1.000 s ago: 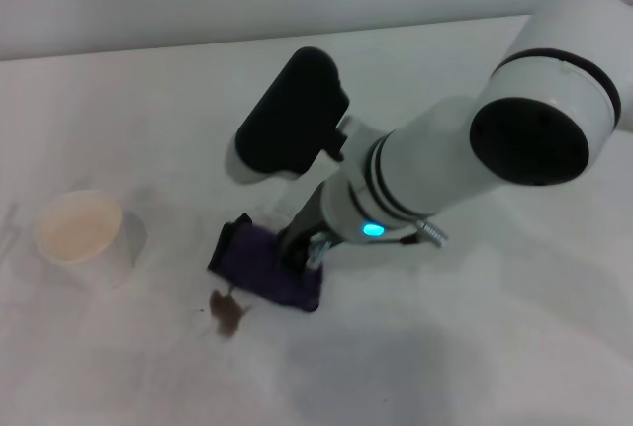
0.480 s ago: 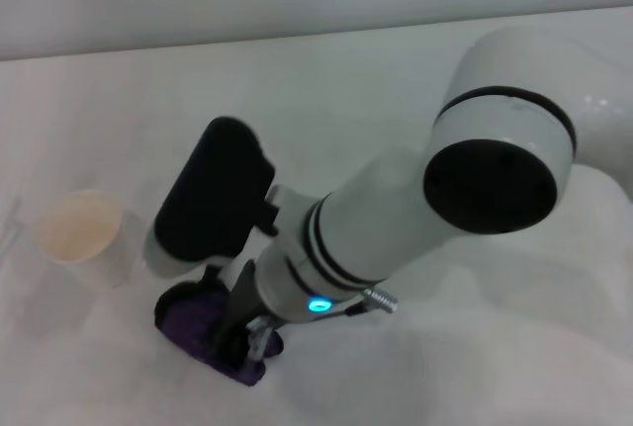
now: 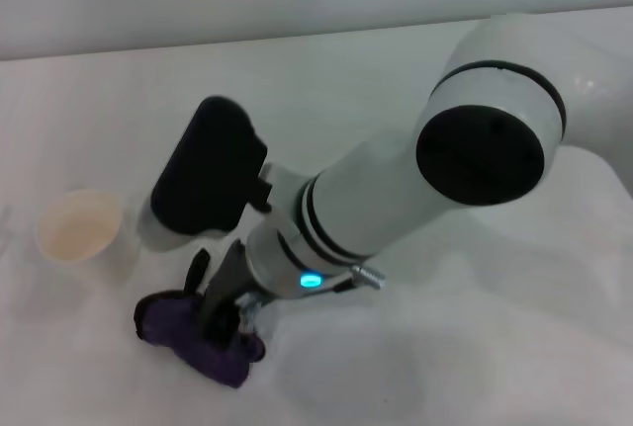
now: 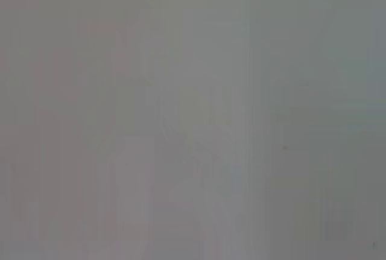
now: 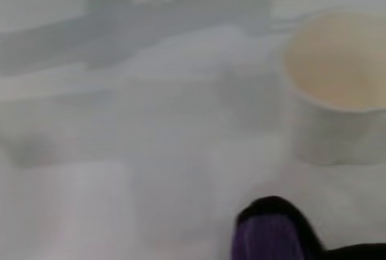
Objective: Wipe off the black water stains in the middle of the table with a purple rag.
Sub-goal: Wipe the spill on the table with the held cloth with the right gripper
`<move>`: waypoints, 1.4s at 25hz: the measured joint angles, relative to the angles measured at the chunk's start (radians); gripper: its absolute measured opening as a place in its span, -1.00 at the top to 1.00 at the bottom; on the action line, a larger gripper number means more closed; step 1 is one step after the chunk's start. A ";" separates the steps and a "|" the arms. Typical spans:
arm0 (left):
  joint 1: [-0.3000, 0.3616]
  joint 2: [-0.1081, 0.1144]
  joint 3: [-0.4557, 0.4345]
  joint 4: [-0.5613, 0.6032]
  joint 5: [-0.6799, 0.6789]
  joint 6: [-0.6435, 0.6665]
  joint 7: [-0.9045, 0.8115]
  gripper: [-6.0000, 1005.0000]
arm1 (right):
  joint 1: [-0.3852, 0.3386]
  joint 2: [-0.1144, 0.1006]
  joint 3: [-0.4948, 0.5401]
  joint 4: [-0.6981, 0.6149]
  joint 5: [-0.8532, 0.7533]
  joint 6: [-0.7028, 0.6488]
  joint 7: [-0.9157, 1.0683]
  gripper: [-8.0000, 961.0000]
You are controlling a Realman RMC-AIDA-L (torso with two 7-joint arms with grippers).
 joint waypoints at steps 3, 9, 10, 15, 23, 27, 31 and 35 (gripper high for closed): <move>0.002 0.000 0.000 0.001 -0.001 -0.001 0.000 -0.77 | -0.012 0.000 0.036 0.031 -0.049 -0.020 0.001 0.88; 0.003 -0.001 0.000 0.006 -0.002 -0.007 0.000 -0.77 | -0.064 -0.002 0.137 0.060 -0.173 -0.011 0.002 0.88; 0.003 -0.002 0.000 0.010 -0.003 -0.007 0.000 -0.77 | -0.077 -0.004 0.157 0.054 -0.198 0.001 0.002 0.88; 0.001 -0.003 -0.001 0.014 -0.021 -0.007 0.000 -0.77 | -0.119 -0.003 0.219 0.024 -0.286 0.037 0.003 0.88; -0.024 -0.003 -0.002 0.014 -0.029 0.004 0.000 -0.77 | -0.096 0.000 0.144 0.007 -0.192 0.056 -0.016 0.88; -0.039 -0.001 -0.002 0.014 -0.029 0.013 0.000 -0.77 | -0.084 0.000 0.119 0.005 -0.062 0.072 -0.097 0.88; -0.045 0.000 -0.002 0.014 -0.028 0.026 0.000 -0.77 | -0.101 -0.001 0.144 -0.002 0.000 0.078 -0.142 0.88; -0.043 0.000 -0.002 0.014 -0.028 0.031 0.000 -0.77 | -0.140 -0.010 0.218 -0.004 -0.031 0.089 -0.142 0.88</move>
